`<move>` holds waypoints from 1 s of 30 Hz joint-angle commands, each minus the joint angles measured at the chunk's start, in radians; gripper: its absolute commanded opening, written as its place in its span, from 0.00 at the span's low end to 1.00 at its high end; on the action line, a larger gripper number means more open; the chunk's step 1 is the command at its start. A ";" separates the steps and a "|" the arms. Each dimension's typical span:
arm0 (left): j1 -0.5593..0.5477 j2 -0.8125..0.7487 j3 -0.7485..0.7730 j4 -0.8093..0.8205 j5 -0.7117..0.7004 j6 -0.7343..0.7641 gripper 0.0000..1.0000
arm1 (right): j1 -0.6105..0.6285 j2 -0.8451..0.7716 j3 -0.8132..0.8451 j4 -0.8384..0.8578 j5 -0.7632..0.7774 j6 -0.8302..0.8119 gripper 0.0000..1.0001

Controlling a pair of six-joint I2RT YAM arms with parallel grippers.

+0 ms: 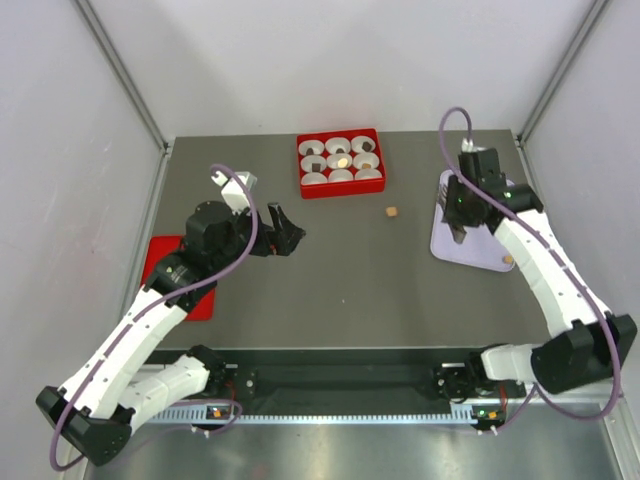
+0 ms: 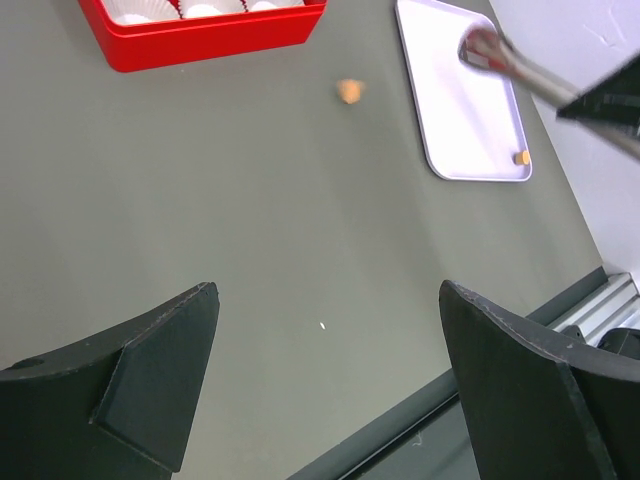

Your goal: Pack the chocolate

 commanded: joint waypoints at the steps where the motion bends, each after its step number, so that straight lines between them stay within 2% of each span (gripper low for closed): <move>1: 0.000 0.007 0.014 0.055 -0.021 0.019 0.96 | 0.055 0.094 0.146 0.075 -0.019 -0.010 0.31; 6: 0.000 0.018 0.034 0.041 -0.041 0.037 0.96 | 0.125 0.246 0.288 0.064 0.025 0.004 0.32; 10: 0.000 0.023 0.037 0.042 -0.049 0.045 0.96 | 0.166 0.272 0.225 0.170 -0.036 -0.014 0.34; 16: 0.000 0.012 0.034 0.032 -0.060 0.042 0.96 | 0.272 0.277 0.143 0.286 -0.010 0.023 0.35; 25: 0.000 -0.016 0.031 0.015 -0.066 0.030 0.96 | 0.442 0.320 0.051 0.472 0.152 0.141 0.39; 30: 0.000 -0.030 0.040 -0.004 -0.070 0.033 0.96 | 0.493 0.396 0.065 0.490 0.237 0.187 0.41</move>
